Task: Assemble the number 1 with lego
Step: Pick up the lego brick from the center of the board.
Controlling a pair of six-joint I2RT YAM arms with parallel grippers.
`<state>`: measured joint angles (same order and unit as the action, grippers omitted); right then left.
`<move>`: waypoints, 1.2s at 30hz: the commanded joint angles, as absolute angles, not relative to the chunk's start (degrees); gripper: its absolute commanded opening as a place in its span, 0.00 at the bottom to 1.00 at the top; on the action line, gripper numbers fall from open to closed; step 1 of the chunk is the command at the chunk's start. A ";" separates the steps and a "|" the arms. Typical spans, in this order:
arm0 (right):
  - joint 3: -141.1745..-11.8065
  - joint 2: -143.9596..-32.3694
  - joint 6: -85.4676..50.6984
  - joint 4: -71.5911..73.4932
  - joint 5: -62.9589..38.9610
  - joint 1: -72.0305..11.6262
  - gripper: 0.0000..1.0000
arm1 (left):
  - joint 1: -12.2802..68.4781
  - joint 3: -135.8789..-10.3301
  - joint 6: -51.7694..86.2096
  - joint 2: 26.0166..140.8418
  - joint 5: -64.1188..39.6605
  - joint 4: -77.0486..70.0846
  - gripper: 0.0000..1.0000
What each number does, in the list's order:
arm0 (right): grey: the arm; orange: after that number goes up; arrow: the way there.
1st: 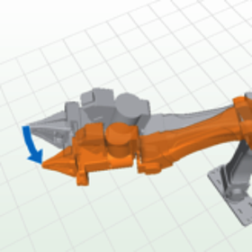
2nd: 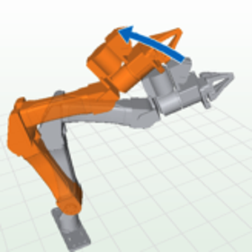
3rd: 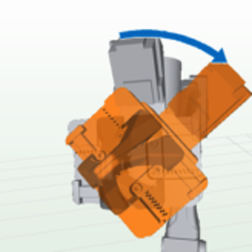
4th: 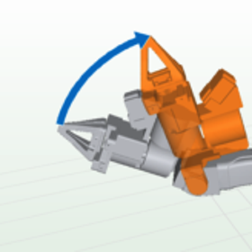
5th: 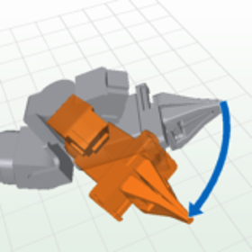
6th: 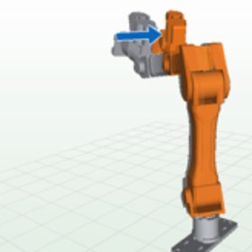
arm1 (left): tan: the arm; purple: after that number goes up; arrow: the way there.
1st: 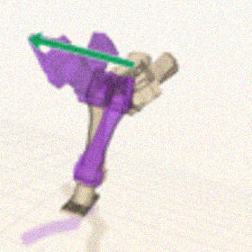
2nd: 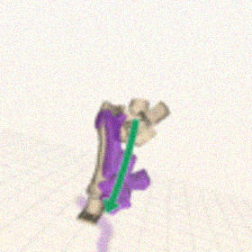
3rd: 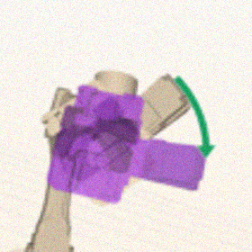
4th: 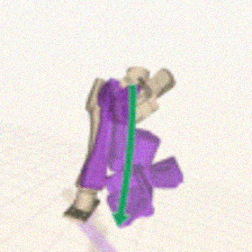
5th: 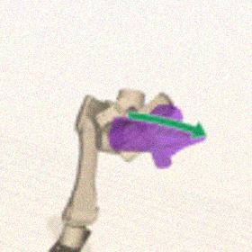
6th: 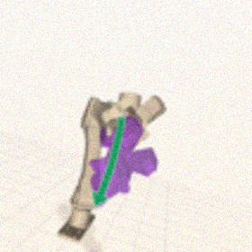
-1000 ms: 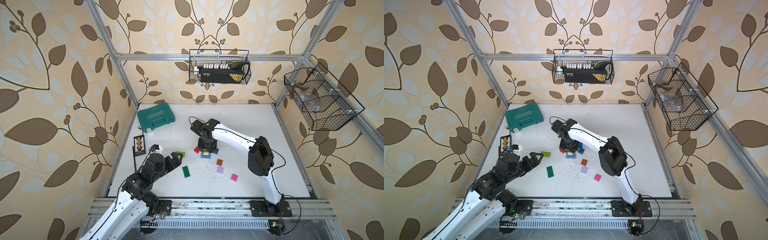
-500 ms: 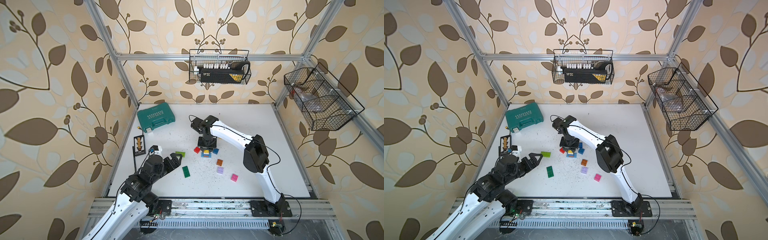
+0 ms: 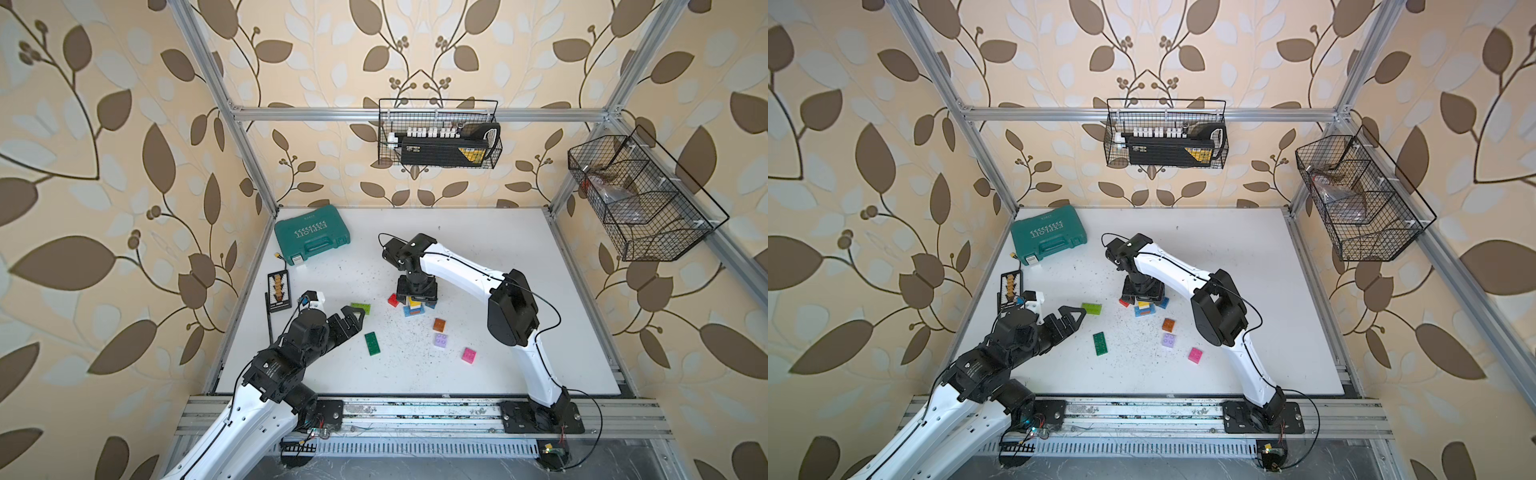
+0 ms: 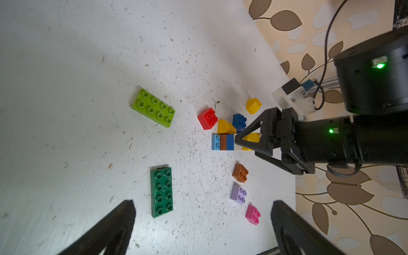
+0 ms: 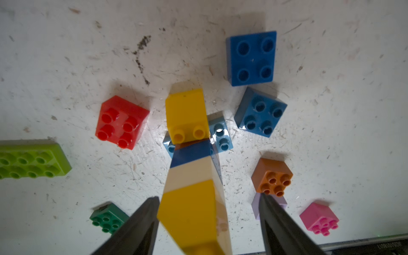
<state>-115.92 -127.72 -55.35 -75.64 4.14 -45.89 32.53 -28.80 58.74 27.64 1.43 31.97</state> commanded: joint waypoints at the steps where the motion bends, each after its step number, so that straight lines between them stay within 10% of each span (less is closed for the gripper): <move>1: -115.74 -120.26 -54.44 -73.56 9.84 -49.12 0.77 | 31.73 -29.09 57.83 28.19 2.29 30.96 0.99; 14: -76.12 -100.00 -44.22 -40.57 17.29 -53.96 0.77 | 31.73 -29.35 58.27 30.83 2.01 30.37 0.99; 36: -82.15 -111.36 -42.10 -38.30 15.66 -50.67 0.63 | 31.73 -32.87 57.59 41.65 2.14 28.88 0.99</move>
